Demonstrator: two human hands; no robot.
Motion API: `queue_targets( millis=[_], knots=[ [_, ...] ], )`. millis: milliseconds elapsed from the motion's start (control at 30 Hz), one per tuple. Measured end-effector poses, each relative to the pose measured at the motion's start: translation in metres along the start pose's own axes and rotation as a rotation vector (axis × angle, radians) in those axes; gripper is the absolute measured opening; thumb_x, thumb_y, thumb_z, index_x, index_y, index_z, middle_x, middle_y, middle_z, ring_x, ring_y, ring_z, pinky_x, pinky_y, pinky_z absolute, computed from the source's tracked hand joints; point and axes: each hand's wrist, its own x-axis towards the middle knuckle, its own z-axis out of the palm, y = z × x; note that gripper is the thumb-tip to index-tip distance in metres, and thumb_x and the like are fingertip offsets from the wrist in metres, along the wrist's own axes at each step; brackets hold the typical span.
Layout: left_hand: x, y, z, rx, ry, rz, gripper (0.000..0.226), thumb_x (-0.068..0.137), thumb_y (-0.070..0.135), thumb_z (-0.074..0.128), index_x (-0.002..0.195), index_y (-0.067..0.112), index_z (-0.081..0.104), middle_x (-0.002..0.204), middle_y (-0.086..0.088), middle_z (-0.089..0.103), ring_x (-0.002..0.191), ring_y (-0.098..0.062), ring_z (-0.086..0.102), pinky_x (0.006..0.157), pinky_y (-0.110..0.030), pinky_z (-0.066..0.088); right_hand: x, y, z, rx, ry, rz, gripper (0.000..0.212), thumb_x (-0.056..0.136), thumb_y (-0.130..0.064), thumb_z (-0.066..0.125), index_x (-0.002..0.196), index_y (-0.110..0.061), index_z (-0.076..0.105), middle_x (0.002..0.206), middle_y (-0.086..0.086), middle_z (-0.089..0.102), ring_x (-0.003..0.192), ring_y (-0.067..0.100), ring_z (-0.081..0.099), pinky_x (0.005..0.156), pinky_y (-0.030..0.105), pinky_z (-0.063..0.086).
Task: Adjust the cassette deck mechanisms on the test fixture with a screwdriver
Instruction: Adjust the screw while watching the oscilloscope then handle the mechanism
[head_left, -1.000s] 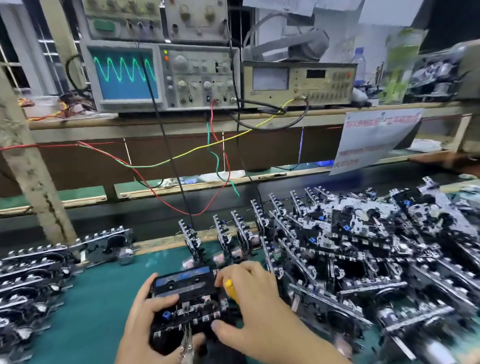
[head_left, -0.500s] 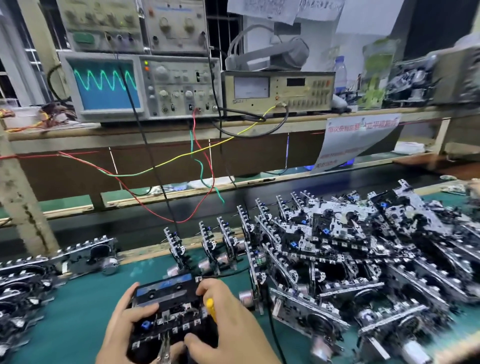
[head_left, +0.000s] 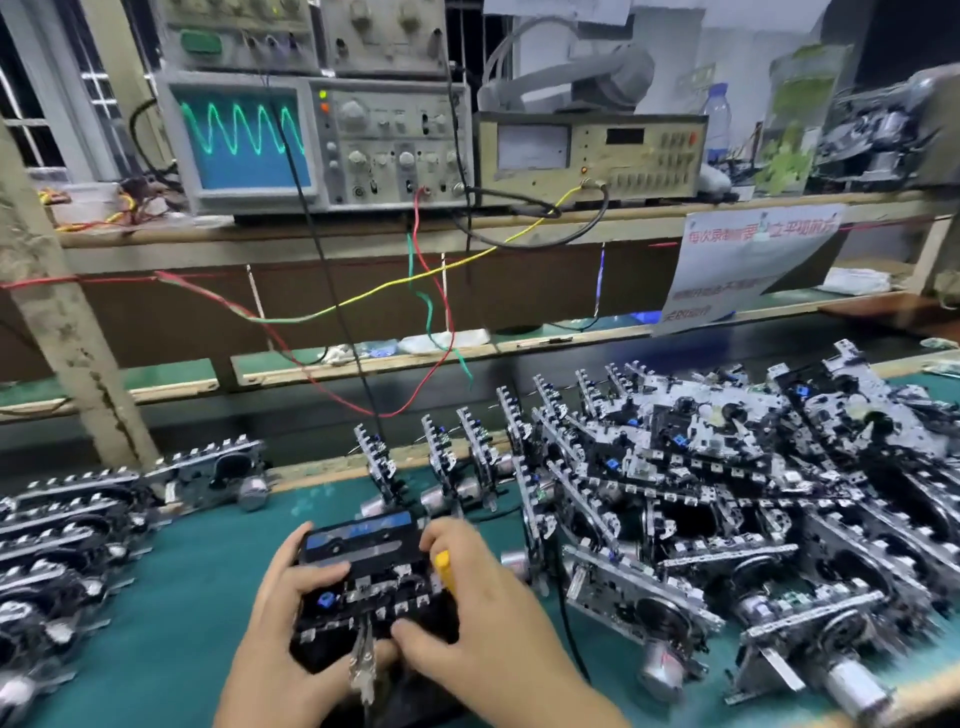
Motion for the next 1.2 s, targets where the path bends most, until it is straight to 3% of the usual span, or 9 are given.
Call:
queue_targets(
  millis=[133, 233, 333, 433, 567, 767, 900, 1033, 1200],
  knots=[
    [0.001, 0.011, -0.030, 0.094, -0.217, -0.071, 0.046, 0.068, 0.045, 0.065, 0.114, 0.056, 0.060, 0.158, 0.031, 0.026, 0.144, 0.009, 0.028, 0.121, -0.039, 0.026, -0.012, -0.001, -0.015, 0.134, 0.078, 0.049, 0.011, 0.099, -0.036, 0.052, 0.097, -0.026, 0.047, 0.105, -0.017, 0.042, 0.107, 0.008, 0.043, 0.092, 0.025, 0.036],
    [0.020, 0.030, -0.035, 0.301, -0.242, -0.062, 0.037, 0.070, 0.062, 0.052, 0.104, 0.050, 0.062, 0.160, 0.017, 0.027, 0.146, 0.012, 0.017, 0.118, -0.034, 0.023, -0.022, -0.002, -0.027, 0.451, 0.118, 0.175, 0.019, 0.096, -0.045, 0.047, 0.084, -0.032, 0.054, 0.091, -0.016, 0.046, 0.082, 0.001, 0.046, 0.078, 0.016, 0.035],
    [0.047, 0.051, -0.023, 0.622, -0.394, 0.026, 0.073, 0.063, 0.083, 0.055, 0.124, 0.042, 0.051, 0.158, 0.017, 0.028, 0.148, -0.002, 0.023, 0.111, -0.029, 0.028, -0.026, -0.006, -0.037, 0.618, 0.117, 0.202, 0.031, 0.095, -0.058, 0.053, 0.089, -0.029, 0.063, 0.074, -0.009, 0.045, 0.060, 0.005, 0.038, 0.057, 0.018, 0.032],
    [0.067, 0.059, -0.007, 0.837, -0.627, -0.047, 0.118, 0.055, 0.084, 0.068, 0.152, 0.048, 0.013, 0.157, 0.017, 0.029, 0.144, -0.017, 0.031, 0.113, -0.046, 0.037, -0.024, -0.008, -0.043, 0.854, 0.214, 0.251, 0.031, 0.086, -0.054, 0.055, 0.084, -0.025, 0.066, 0.062, -0.001, 0.043, 0.048, 0.009, 0.036, 0.043, 0.018, 0.030],
    [0.072, 0.058, 0.004, 1.045, -0.596, 0.057, 0.105, 0.071, 0.063, 0.072, 0.155, 0.047, 0.011, 0.140, 0.005, 0.043, 0.133, -0.023, 0.038, 0.103, -0.048, 0.045, -0.026, -0.009, -0.048, 1.019, 0.371, 0.264, 0.025, 0.086, -0.045, 0.058, 0.085, -0.022, 0.066, 0.065, 0.001, 0.060, 0.049, 0.011, 0.050, 0.044, 0.018, 0.041],
    [0.043, 0.084, -0.016, 0.080, -0.128, -0.117, 0.082, 0.060, 0.073, 0.069, 0.136, 0.065, 0.039, 0.124, 0.039, 0.056, 0.118, 0.012, 0.053, 0.095, -0.017, 0.041, -0.027, -0.016, -0.051, 1.119, 0.594, 0.151, 0.011, 0.083, -0.026, 0.069, 0.091, -0.019, 0.065, 0.070, 0.000, 0.061, 0.057, 0.011, 0.055, 0.051, 0.017, 0.047],
    [0.000, 0.097, -0.017, -0.666, -0.058, -0.365, 0.086, 0.059, 0.066, 0.082, 0.132, 0.023, 0.063, 0.122, -0.005, 0.072, 0.114, -0.025, 0.069, 0.079, -0.037, 0.061, -0.028, -0.033, -0.043, 1.031, 0.586, 0.059, 0.013, 0.086, -0.028, 0.072, 0.092, -0.018, 0.068, 0.074, 0.005, 0.067, 0.063, 0.016, 0.063, 0.057, 0.020, 0.051],
    [-0.028, 0.102, -0.020, -0.790, -0.010, -0.387, 0.058, 0.070, 0.056, 0.076, 0.115, 0.019, 0.076, 0.114, -0.013, 0.074, 0.098, -0.029, 0.074, 0.067, -0.037, 0.062, -0.033, -0.045, -0.028, 0.960, 0.512, -0.014, 0.003, 0.092, -0.023, 0.068, 0.089, -0.023, 0.069, 0.075, 0.005, 0.068, 0.064, 0.019, 0.064, 0.058, 0.022, 0.052],
    [-0.040, 0.100, -0.029, -0.816, 0.055, -0.338, 0.049, 0.071, 0.053, 0.076, 0.111, 0.025, 0.078, 0.110, -0.008, 0.076, 0.104, -0.028, 0.072, 0.081, -0.044, 0.061, -0.038, -0.051, -0.021, 0.960, 0.422, -0.038, 0.004, 0.092, -0.027, 0.068, 0.090, -0.024, 0.069, 0.076, 0.005, 0.067, 0.065, 0.020, 0.063, 0.059, 0.022, 0.051]
  ],
)
